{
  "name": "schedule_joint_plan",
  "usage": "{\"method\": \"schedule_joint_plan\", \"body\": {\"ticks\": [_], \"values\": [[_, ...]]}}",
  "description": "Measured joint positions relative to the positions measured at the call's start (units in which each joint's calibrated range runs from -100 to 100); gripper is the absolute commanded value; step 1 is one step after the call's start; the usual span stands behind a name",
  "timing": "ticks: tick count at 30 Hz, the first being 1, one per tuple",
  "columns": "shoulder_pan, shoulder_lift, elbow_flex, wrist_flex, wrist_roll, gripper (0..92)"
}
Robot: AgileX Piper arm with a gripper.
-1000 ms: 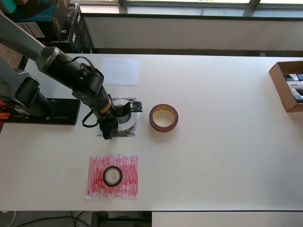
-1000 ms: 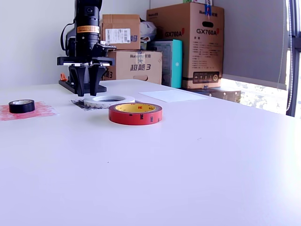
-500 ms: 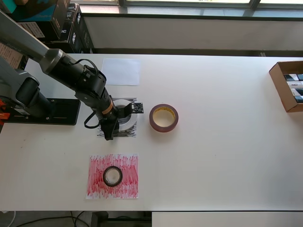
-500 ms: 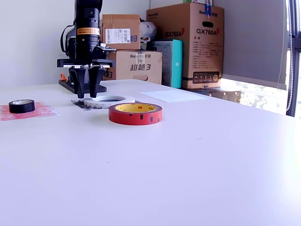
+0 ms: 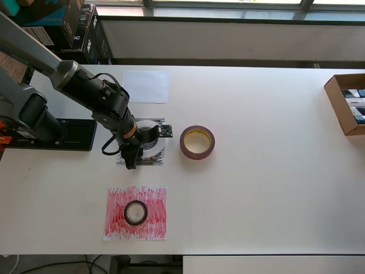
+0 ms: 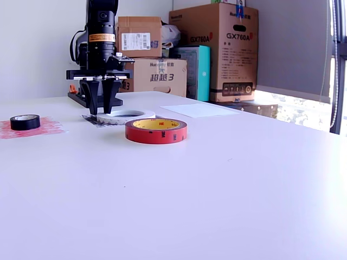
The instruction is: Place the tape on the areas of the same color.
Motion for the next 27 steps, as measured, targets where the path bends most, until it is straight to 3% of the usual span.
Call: {"method": "schedule_joint_plan", "body": {"ticks": [27], "values": [[0.0, -2.7, -5.5, -2.1, 0.2, 40.2]]}}
